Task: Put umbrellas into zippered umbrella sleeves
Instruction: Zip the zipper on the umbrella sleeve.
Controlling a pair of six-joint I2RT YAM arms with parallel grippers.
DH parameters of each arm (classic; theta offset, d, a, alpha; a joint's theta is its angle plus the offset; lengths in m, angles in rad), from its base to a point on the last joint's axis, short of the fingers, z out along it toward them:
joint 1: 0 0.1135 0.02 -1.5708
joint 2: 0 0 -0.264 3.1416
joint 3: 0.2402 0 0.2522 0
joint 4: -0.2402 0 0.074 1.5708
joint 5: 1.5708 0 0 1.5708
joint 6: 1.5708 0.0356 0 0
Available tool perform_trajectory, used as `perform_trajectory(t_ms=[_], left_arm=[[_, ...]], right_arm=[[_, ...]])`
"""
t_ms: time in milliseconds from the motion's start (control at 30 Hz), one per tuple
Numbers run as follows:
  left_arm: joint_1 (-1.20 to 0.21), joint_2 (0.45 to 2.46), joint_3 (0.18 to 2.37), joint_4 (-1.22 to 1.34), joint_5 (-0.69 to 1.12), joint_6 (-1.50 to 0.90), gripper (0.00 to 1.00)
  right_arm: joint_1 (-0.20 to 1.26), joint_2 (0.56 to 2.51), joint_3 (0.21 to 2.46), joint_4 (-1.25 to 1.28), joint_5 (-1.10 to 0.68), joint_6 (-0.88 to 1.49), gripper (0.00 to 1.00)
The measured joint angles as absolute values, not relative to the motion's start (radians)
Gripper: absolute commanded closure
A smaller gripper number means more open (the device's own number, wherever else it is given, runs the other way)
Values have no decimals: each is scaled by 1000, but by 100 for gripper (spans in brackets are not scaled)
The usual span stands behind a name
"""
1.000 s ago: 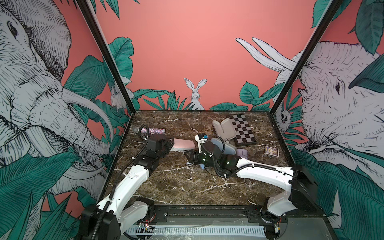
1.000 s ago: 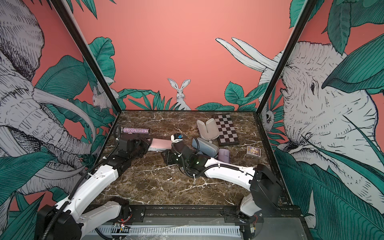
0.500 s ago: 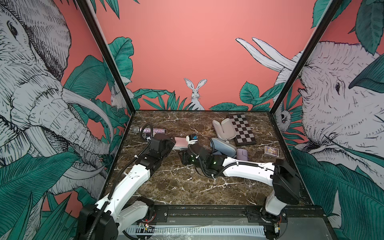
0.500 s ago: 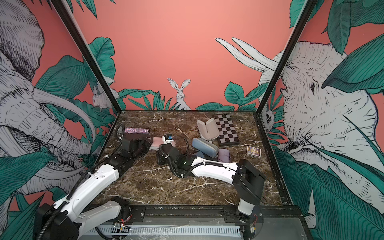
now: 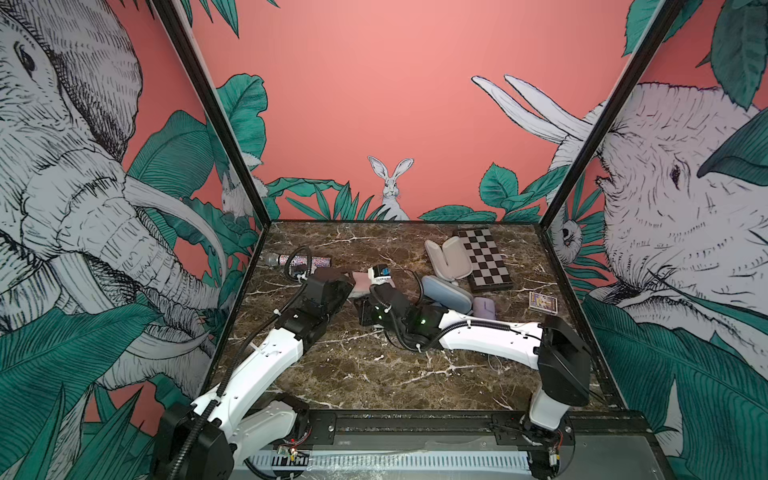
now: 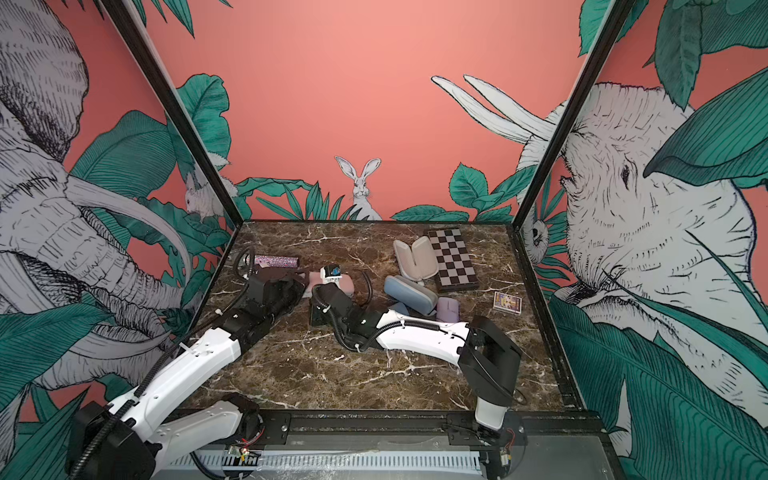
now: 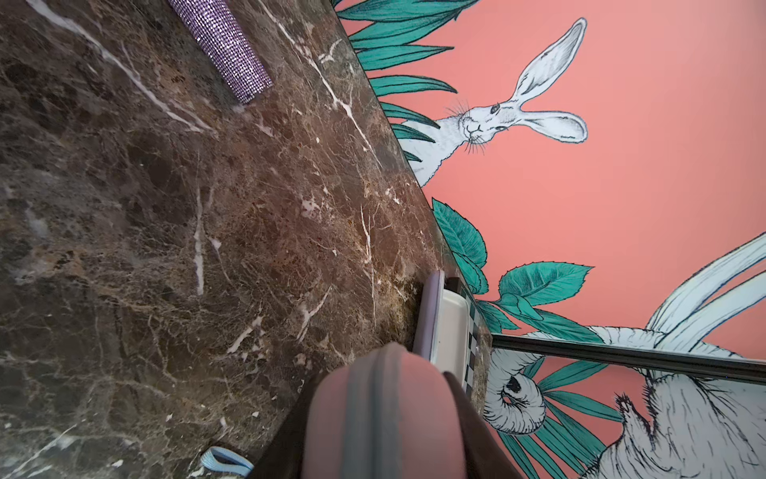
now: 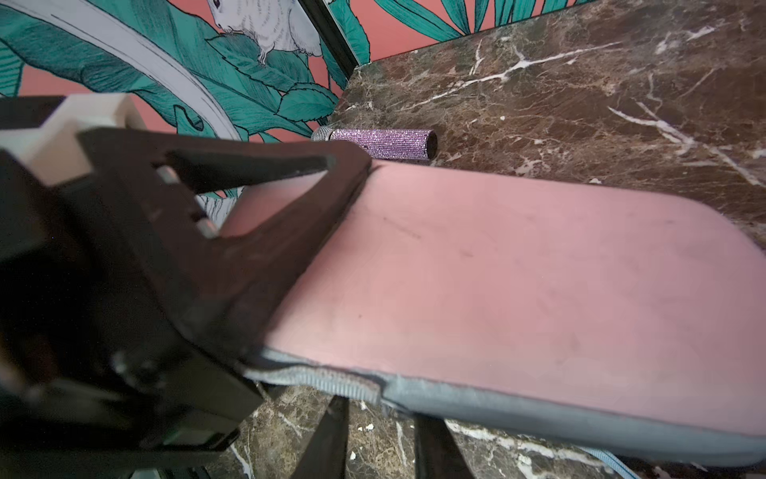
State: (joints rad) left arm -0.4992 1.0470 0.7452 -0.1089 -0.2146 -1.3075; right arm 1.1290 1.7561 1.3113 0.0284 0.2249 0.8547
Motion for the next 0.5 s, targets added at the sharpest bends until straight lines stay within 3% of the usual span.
perform_trajectory(t_ms=[200, 500], left_arm=[[-510, 1047, 739, -96, -235, -1308, 100], [-524, 1047, 736, -107, -240, -1272, 100]], right_arm=[[1115, 1756, 1311, 13, 218, 868, 100], [1096, 1715, 1234, 33, 171, 861, 100]])
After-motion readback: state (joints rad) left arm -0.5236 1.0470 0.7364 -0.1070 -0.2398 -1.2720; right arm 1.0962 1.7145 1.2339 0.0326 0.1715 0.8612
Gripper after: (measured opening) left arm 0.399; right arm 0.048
